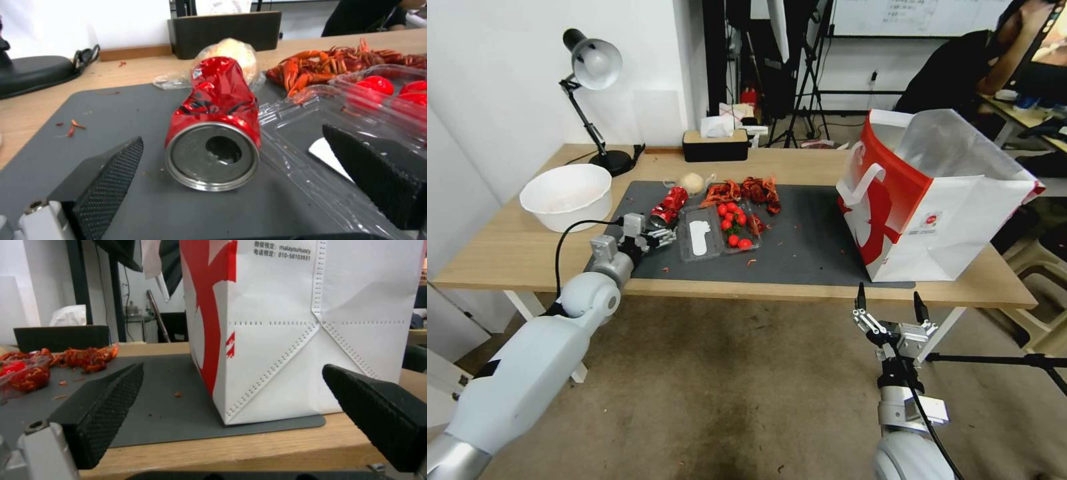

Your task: Pick up the trash from the table and place it into the takeout bag.

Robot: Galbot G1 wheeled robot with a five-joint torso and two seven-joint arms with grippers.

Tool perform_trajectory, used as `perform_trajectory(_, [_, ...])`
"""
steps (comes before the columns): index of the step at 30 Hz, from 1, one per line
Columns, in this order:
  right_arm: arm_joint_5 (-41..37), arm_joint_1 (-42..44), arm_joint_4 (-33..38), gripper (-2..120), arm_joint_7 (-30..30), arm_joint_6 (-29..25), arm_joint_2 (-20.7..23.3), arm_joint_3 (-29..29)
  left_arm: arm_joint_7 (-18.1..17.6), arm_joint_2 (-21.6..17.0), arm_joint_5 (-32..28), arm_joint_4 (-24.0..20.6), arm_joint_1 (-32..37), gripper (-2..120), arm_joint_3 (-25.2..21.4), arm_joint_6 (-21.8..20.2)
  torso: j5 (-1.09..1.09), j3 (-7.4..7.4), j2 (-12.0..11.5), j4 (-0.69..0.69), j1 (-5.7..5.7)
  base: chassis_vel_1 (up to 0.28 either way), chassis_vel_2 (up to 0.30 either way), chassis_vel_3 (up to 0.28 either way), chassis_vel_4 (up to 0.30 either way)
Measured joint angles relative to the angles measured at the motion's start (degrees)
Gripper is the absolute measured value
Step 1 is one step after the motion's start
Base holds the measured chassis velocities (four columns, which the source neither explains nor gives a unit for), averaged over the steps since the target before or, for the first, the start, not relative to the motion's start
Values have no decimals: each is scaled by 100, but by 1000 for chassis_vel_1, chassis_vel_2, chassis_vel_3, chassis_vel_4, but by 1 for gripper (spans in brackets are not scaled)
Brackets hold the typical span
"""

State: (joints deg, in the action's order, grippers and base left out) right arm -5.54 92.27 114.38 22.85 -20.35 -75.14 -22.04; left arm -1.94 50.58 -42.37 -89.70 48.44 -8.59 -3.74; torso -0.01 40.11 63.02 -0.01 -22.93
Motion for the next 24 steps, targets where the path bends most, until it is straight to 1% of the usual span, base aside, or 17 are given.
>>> perform_trajectory(5, [-1, 6, -6, 100, 25, 2, -10, -36, 7, 126, -31, 325, -339, 100, 336, -34, 1, 0, 1, 2, 1, 0, 0, 0, 0])
perform_trajectory(8, [0, 8, -6, 100, 34, 2, -12, -51, 12, 175, -29, 437, -415, 99, 416, -35, 0, 0, 1, 1, 1, 0, 0, 0, 0])
perform_trajectory(10, [0, 6, -12, 100, 38, 1, -13, -55, 18, 219, -22, 582, -529, 91, 508, -33, 1, 0, 1, 1, 1, 0, 0, 0, 0])
perform_trajectory(11, [0, 6, -12, 100, 38, 1, -13, -55, 18, 219, -22, 582, -529, 91, 508, -33, 1, 0, 1, 1, 1, 0, 0, 0, 0])
perform_trajectory(14, [0, -1, -39, 100, 41, 1, -19, -55, 26, 253, -17, 795, -680, 77, 605, -26, 1, 0, 1, 1, 1, 0, 0, 0, 0])
perform_trajectory(15, [0, -1, -39, 100, 41, 1, -19, -55, 26, 253, -17, 795, -680, 77, 605, -26, 1, 0, 1, 1, 1, 0, 0, 0, 0])
perform_trajectory(18, [0, -16, -75, 100, 45, 1, -20, -55, 28, 292, -20, 925, -782, 62, 679, -8, 1, 0, 1, 1, 1, 0, 0, 0, 0])
perform_trajectory(19, [0, -16, -75, 100, 45, 1, -20, -55, 28, 292, -20, 925, -782, 62, 679, -8, 1, 0, 1, 1, 1, 0, 0, 0, 0])
perform_trajectory(21, [0, -22, -102, 100, 46, -3, -20, -55, 31, 319, -17, 951, -806, 53, 702, 8, 1, 0, 1, 1, 1, 0, 0, 0, 0])
perform_trajectory(24, [-1, -25, -112, 100, 48, -5, -19, -55, 34, 329, -6, 952, -809, 51, 709, 17, 1, 0, 1, 1, 1, 0, 0, 0, 0])
